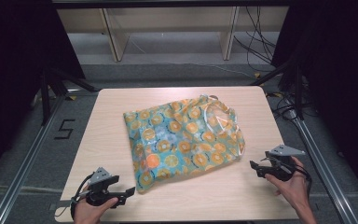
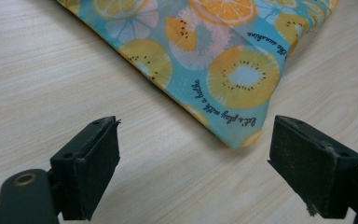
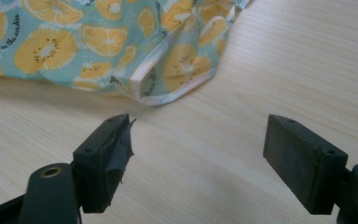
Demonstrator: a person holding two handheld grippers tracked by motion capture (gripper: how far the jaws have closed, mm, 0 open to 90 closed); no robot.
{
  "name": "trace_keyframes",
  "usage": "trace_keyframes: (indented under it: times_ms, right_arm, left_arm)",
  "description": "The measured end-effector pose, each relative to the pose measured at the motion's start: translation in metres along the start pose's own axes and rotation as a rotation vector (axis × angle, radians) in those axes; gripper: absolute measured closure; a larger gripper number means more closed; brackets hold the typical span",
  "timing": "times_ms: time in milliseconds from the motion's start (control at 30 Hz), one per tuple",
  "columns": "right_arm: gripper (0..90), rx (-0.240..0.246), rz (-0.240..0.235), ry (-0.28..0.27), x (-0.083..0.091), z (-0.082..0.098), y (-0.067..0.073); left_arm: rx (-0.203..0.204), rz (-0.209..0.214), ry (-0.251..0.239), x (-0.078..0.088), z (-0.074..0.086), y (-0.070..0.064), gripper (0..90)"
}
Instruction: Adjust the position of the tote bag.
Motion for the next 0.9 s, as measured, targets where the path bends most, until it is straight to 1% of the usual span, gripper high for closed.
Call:
trace_keyframes:
  times_ms: [33,67,100,133,167,200,233,267,300,333,367,400,433,467,500,533,567,600,667,700,733,767,800,833,867,900]
  right_arm:
    - [24.3,0.0,0.0,0.0,0.0,0.0,0.0]
    - [24.2,-0.003,-0.005,-0.001,0.0,0.0,0.001]
    - [24.4,0.014,-0.017,0.008,0.0,0.0,0.0]
    - [24.4,0.014,-0.017,0.008,0.0,0.0,0.0]
    - [24.5,-0.003,-0.021,0.01,0.0,0.0,0.002]
    - [24.4,-0.017,-0.037,0.006,0.001,-0.001,0.004]
    - [24.4,-0.041,-0.058,0.018,0.001,-0.001,0.006]
    - [24.2,-0.045,-0.065,0.01,0.001,-0.002,0.007]
    - [24.2,-0.045,-0.065,0.01,0.001,-0.002,0.007]
    - [24.0,-0.042,-0.065,-0.014,-0.001,-0.005,0.007]
    - [24.0,-0.042,-0.065,-0.014,-0.001,-0.005,0.007]
    - [23.6,-0.081,-0.078,-0.001,0.0,-0.006,0.012]
    - [23.2,-0.029,-0.079,-0.006,-0.001,-0.01,0.01]
    - [23.1,-0.061,-0.069,-0.003,-0.001,-0.012,0.015]
    - [23.1,-0.014,-0.081,-0.014,-0.003,-0.016,0.014]
    - [23.5,-0.013,-0.089,-0.021,-0.004,-0.019,0.016]
    - [23.3,-0.007,-0.107,-0.011,-0.006,-0.021,0.019]
    - [23.3,0.015,-0.1,-0.013,-0.008,-0.024,0.021]
    - [23.7,0.028,-0.11,-0.011,-0.011,-0.03,0.027]
    - [23.7,0.03,-0.123,-0.015,-0.013,-0.033,0.03]
    - [23.7,0.038,-0.128,-0.016,-0.015,-0.036,0.033]
    - [23.7,0.072,-0.128,-0.032,-0.018,-0.04,0.035]
    - [23.9,0.075,-0.146,-0.034,-0.021,-0.044,0.04]
    - [24.0,0.089,-0.159,-0.033,-0.024,-0.048,0.044]
    - [24.3,0.09,-0.167,-0.022,-0.028,-0.051,0.05]
    - [25.6,0.127,-0.176,-0.037,-0.033,-0.056,0.053]
  left_arm:
    - [-0.008,-0.003,0.004,0.0,0.0,0.0,15.2]
    - [-0.044,-0.001,0.036,0.003,0.001,0.002,15.2]
    - [-0.037,0.001,0.034,0.003,0.0,0.002,15.2]
    - [-0.035,-0.001,0.013,0.002,0.0,0.001,15.2]
    - [-0.016,-0.01,-0.018,0.0,-0.001,-0.001,15.2]
    - [-0.017,-0.009,-0.011,0.0,-0.001,-0.001,15.2]
    - [-0.009,-0.001,0.001,0.0,-0.001,-0.002,15.2]
    - [-0.041,-0.002,0.027,0.002,0.0,0.0,15.1]
    - [-0.013,-0.001,-0.002,0.0,-0.001,-0.003,15.1]
    - [-0.01,-0.002,-0.001,0.0,-0.001,-0.004,15.2]
    - [-0.017,-0.003,0.006,0.0,0.0,-0.005,15.2]
    - [-0.04,0.003,0.004,-0.001,-0.001,-0.005,15.2]
    - [-0.019,-0.003,0.004,-0.001,0.0,-0.007,15.2]
    - [-0.048,-0.003,0.018,-0.001,0.0,-0.006,15.2]
    - [-0.041,0.002,0.005,-0.002,0.0,-0.008,15.1]
    - [-0.05,-0.002,0.018,-0.001,0.0,-0.008,15.1]
    - [-0.047,-0.002,0.013,-0.002,-0.001,-0.01,15.2]
    - [-0.048,-0.004,0.01,-0.003,-0.001,-0.011,15.2]
    - [-0.045,-0.008,0.003,-0.005,-0.001,-0.015,15.1]
    - [-0.085,-0.002,0.024,-0.005,0.0,-0.014,15.1]
    - [-0.073,-0.01,0.016,-0.007,0.0,-0.017,15.2]
    - [-0.066,-0.01,0.007,-0.009,0.0,-0.019,15.2]
    - [-0.079,-0.016,0.017,-0.01,0.001,-0.021,15.2]
    - [-0.092,-0.02,0.028,-0.011,0.001,-0.021,15.2]
    - [-0.115,-0.022,0.052,-0.011,0.002,-0.021,15.3]
    - [-0.109,-0.023,0.038,-0.014,0.001,-0.023,15.3]
Point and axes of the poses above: each handheld gripper's, and its own axes: x roughly backward along the jaws, z roughly out of its underside, y roughly to its left, the point moved 6 cm from there along -x, roughly forward along the jaws, and after that the axes turned 4 degrees about -y, right-handed, at the moved point
